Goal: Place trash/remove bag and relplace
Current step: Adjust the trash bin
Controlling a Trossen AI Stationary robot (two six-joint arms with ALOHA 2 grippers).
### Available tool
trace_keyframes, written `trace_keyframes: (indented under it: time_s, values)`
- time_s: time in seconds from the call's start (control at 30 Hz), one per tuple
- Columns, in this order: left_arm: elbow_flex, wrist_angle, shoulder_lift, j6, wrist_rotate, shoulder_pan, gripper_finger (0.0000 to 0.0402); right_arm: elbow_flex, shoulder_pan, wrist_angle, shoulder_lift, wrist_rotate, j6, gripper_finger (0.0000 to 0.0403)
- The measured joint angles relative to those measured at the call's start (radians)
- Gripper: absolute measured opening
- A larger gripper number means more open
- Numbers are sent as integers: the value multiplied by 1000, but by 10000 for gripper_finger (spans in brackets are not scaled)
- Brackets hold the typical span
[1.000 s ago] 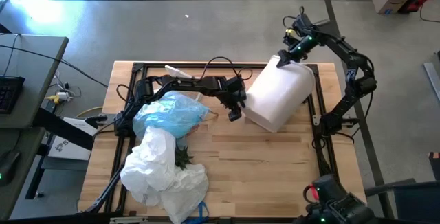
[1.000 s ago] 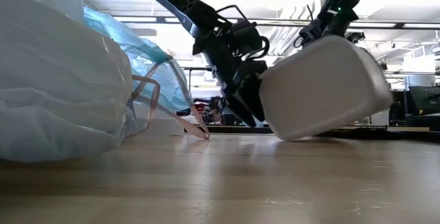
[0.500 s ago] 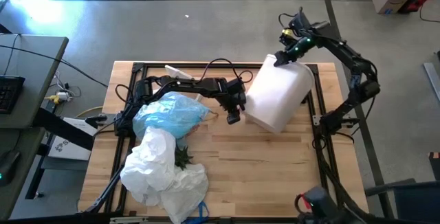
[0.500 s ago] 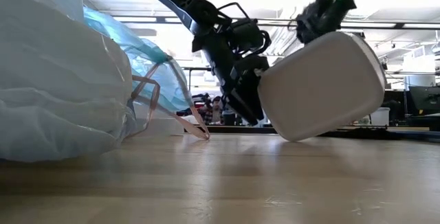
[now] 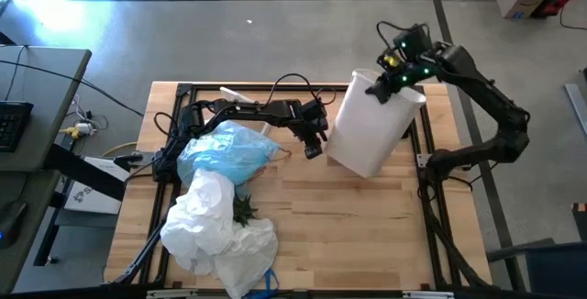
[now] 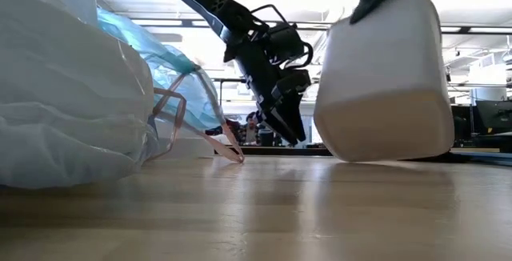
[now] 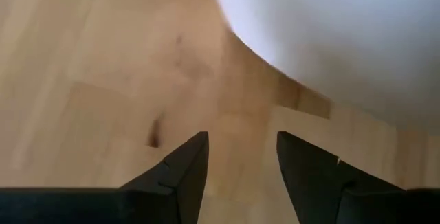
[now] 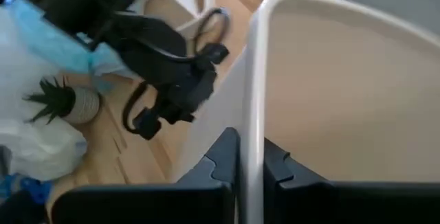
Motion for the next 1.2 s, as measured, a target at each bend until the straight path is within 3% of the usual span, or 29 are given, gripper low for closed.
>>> trace_keyframes:
  time_s: [0.13, 0.23, 0.47, 0.63, 0.87, 1.2]
  values:
    - [0, -3, 0, -2, 7, 3, 156, -1, 199, 58, -21, 151, 58, 2]
    - [0, -15, 0, -1, 9, 5, 156, -3, 365, 66, -4, 322, 77, 2]
    - [0, -107, -38, 43, 12, 8, 156, -2, 656, 60, 107, 612, 163, 2]
    - [0, -198, -132, 84, 6, 8, 156, 4, 742, 46, 162, 748, 194, 1]
    - [-1, -311, -328, 119, -71, 4, 156, 1, 792, 23, 163, 858, 226, 0]
    - [-1, -442, -607, 144, -113, -39, 156, 19, 852, 17, 143, 920, 226, 15]
